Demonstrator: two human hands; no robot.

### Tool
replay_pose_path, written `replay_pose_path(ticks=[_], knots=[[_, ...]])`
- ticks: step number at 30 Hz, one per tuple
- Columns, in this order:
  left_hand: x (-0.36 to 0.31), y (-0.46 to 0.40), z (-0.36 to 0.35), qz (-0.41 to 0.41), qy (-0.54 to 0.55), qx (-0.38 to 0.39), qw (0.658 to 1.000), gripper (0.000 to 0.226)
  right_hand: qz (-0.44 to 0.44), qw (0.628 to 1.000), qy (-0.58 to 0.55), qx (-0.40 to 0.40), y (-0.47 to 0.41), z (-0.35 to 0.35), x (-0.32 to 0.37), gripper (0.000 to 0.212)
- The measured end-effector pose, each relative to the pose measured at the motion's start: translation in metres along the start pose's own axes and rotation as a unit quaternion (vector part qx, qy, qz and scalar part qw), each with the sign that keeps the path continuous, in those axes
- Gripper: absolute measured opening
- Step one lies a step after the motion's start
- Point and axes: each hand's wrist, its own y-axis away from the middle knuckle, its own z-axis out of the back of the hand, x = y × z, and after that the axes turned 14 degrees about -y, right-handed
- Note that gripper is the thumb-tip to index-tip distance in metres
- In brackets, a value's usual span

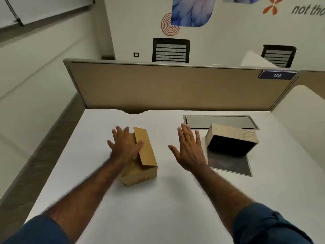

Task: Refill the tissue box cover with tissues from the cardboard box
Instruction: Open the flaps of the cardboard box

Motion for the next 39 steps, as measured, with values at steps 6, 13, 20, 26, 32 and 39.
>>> replay_pose_path(ticks=[6, 13, 20, 26, 32, 39], knots=[[0.028, -0.001, -0.014, 0.052, 0.163, 0.001, 0.985, 0.100, 0.007, 0.997, -0.062, 0.048, 0.021, -0.036, 0.027, 0.098], [0.040, 0.007, -0.016, 0.110, 0.305, 0.008, 0.946, 0.087, 0.036, 0.987, -0.138, 0.078, 0.032, -0.064, 0.062, 0.108], [0.049, 0.015, -0.012, 0.142, 0.383, 0.005, 0.913, 0.066, 0.001, 0.968, -0.246, 0.041, 0.031, -0.080, 0.086, 0.093], [0.065, 0.032, -0.012, 0.138, 0.464, 0.032, 0.874, 0.026, -0.093, 0.930, -0.355, -0.032, 0.035, -0.070, 0.086, 0.062], [0.080, 0.060, -0.031, 0.167, 0.537, 0.050, 0.825, 0.021, -0.206, 0.856, -0.467, -0.084, 0.045, -0.053, 0.066, 0.049], [0.089, 0.088, -0.068, 0.203, 0.607, 0.072, 0.765, 0.025, -0.365, 0.693, -0.615, -0.091, 0.052, -0.060, 0.041, 0.043]])
